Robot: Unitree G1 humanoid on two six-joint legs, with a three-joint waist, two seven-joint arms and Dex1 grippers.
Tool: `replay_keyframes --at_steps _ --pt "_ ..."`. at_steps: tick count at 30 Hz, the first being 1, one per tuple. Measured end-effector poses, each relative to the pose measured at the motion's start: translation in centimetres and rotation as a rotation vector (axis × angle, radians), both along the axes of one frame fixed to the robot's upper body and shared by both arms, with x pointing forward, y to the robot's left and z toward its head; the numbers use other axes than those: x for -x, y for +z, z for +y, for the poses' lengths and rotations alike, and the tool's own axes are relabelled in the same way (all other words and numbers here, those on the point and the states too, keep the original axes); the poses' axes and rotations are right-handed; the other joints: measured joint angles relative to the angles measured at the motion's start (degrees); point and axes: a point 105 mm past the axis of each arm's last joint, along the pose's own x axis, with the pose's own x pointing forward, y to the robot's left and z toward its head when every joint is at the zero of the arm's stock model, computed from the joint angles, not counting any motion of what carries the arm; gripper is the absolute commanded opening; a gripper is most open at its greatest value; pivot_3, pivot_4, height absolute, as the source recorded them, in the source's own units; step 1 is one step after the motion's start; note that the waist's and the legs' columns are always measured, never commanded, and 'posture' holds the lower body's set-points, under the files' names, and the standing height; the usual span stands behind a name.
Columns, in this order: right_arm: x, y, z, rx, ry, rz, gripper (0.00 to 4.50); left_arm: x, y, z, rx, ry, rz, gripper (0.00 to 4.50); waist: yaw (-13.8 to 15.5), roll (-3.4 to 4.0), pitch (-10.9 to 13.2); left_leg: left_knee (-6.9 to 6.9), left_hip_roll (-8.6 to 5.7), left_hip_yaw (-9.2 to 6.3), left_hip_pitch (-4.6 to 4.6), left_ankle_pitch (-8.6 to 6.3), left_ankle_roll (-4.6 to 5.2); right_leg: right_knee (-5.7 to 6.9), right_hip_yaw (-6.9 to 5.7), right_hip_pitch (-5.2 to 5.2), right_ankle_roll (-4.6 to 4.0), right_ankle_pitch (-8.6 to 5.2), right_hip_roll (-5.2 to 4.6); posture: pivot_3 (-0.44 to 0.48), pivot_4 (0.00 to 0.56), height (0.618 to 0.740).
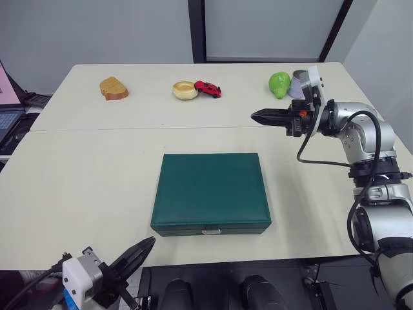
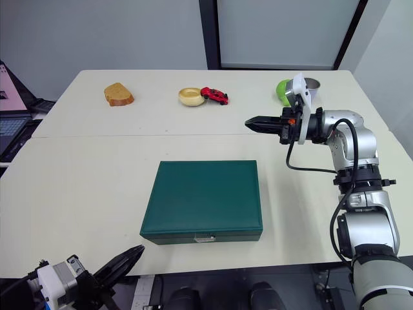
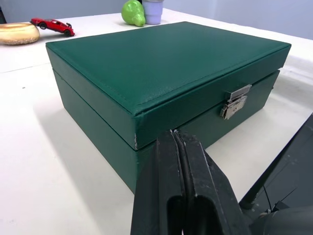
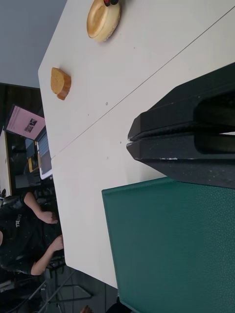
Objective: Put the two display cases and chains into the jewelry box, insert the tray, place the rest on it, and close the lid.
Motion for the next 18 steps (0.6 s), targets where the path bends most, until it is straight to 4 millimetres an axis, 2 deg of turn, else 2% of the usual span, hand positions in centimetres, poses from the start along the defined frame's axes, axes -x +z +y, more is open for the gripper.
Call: replay_keyframes --at_steps 4,7,10,13,15,17,18 --pt "0.4 -1.3 -1.0 0.016 -0.018 0.019 0.73 -1.2 0.2 1.3 -0.008 0.012 0.118 0.00 0.33 -0.01 0.00 0.00 0.00 -0.09 -0.01 -0.04 0.08 0.03 -0.07 0.01 0.00 0.00 0.00 0.000 0.150 0.740" --pt "0.9 -3.0 -3.1 0.038 -0.081 0.063 1.49 -2.4 1.0 3.0 -0.044 0.031 0.177 0.60 0.58 -0.01 0.01 0.01 -0.03 -0.10 -0.02 -0.04 0.07 0.03 -0.09 0.01 0.00 0.00 -0.03 0.000 0.150 0.740" --pt "1.3 -4.4 -5.1 0.039 -0.157 0.097 2.25 -4.3 1.9 4.3 -0.062 0.055 0.178 1.50 0.64 0.00 0.01 0.00 -0.03 -0.11 0.00 0.02 -0.03 0.06 -0.09 0.01 0.00 0.00 -0.01 0.000 0.150 0.740" --pt "2.1 -6.0 -7.3 0.026 -0.244 0.120 3.05 -7.5 2.9 6.5 -0.048 0.124 0.151 2.46 0.99 0.00 0.00 0.02 -0.04 -0.14 0.00 0.03 -0.05 0.08 -0.09 0.02 0.00 0.00 0.02 0.000 0.150 0.740" --pt "2.6 -7.2 -8.3 0.028 -0.299 0.127 3.60 -9.6 3.7 8.0 -0.041 0.168 0.128 3.05 1.18 0.00 0.00 0.04 -0.04 -0.14 -0.01 0.03 -0.06 0.10 -0.10 0.00 0.00 0.00 0.03 0.000 0.150 0.740" --pt "2.9 -8.4 -9.1 0.038 -0.345 0.129 4.34 -11.4 4.3 9.3 -0.040 0.206 0.102 3.71 1.31 0.00 0.00 0.04 -0.04 -0.14 0.00 0.04 -0.07 0.12 -0.09 -0.01 0.00 0.00 0.03 0.000 0.150 0.740" --pt "3.1 -9.2 -9.5 0.048 -0.371 0.134 4.50 -12.1 4.4 9.9 -0.040 0.224 0.096 4.01 1.20 0.00 0.00 0.03 -0.04 -0.09 0.00 0.04 -0.08 0.13 -0.06 -0.03 0.00 0.00 0.03 0.000 0.150 0.740"
